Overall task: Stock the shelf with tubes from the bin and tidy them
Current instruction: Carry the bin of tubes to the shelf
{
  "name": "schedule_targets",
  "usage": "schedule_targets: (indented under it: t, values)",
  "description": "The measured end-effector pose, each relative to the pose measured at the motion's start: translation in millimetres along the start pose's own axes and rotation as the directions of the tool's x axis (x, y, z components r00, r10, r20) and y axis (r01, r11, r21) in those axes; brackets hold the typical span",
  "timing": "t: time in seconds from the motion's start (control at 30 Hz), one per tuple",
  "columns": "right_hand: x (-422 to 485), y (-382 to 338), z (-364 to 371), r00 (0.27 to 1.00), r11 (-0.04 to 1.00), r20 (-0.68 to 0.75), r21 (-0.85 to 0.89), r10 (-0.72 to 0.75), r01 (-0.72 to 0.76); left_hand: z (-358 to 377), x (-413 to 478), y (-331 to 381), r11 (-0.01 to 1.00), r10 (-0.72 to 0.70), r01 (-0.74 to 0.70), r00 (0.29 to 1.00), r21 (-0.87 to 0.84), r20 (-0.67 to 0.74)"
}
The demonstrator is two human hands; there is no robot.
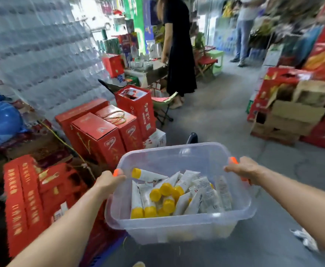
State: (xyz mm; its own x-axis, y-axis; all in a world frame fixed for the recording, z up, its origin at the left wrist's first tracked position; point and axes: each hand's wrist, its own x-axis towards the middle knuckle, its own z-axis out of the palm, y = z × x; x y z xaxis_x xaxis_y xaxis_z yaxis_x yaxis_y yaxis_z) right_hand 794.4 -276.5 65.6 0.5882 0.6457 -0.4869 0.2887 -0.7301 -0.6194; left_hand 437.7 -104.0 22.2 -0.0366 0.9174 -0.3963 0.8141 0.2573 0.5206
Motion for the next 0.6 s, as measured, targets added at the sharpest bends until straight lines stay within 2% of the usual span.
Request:
schedule_targets:
  t: [0.2, 0.4, 0.6]
  values:
    - [-7, 90, -86, 0.976, 0.983, -0.171, 0.15, 0.135, -0.11, 78, -27, 107, 0.987, 0.156, -0.162, 0.972, 0.022, 0.174]
    - [12, 167, -153, 0.907, 0.926, -0.276, 0.293, 0.319, -0.236, 162, -37, 215, 0.966, 0.241, -0.259, 0.915, 0.015, 0.323]
    - [62, 230, -221, 0.826, 0.866, -0.334, 0.382, 0.454, -0.322, 264, -31, 329, 0.931, 0.342, -0.366, 0.876, 0.006, 0.341]
